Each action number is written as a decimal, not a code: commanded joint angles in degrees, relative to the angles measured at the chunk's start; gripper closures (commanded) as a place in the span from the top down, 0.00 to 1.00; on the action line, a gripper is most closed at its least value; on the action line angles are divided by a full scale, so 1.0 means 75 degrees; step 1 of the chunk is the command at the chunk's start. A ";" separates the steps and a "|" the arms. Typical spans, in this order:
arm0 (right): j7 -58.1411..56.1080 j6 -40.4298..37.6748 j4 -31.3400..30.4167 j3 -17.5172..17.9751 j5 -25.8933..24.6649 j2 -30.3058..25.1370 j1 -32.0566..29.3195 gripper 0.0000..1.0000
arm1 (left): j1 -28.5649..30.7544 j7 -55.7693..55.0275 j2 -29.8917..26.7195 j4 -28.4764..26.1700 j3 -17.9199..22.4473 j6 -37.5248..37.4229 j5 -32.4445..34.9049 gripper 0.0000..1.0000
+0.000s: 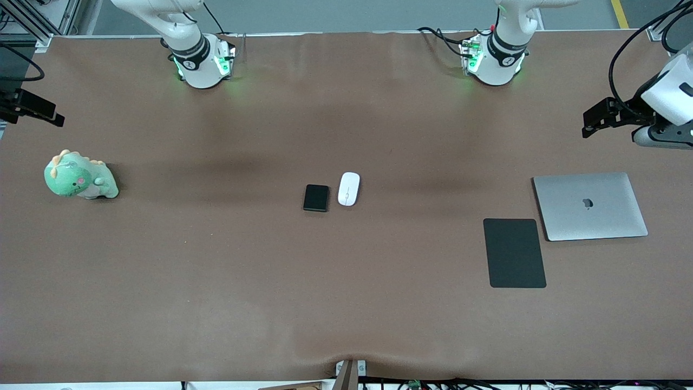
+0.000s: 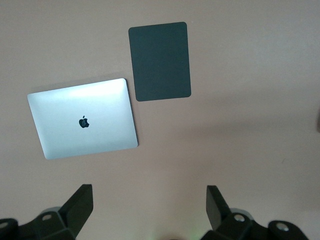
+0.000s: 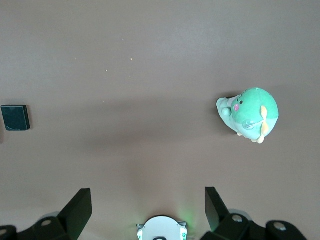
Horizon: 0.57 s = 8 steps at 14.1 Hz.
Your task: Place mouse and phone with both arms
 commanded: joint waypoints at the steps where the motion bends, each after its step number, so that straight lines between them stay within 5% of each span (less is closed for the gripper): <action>1: -0.0022 -0.0122 0.0078 0.0065 0.0024 -0.0020 -0.0078 1.00 | 0.0023 0.0120 0.0081 0.0170 -0.0012 -0.0264 0.0156 1.00; 8: -0.0022 -0.0122 0.0090 0.0065 0.0035 -0.0008 -0.0090 1.00 | -0.0175 -0.0591 0.0397 0.0158 -0.0105 -0.0335 0.0143 1.00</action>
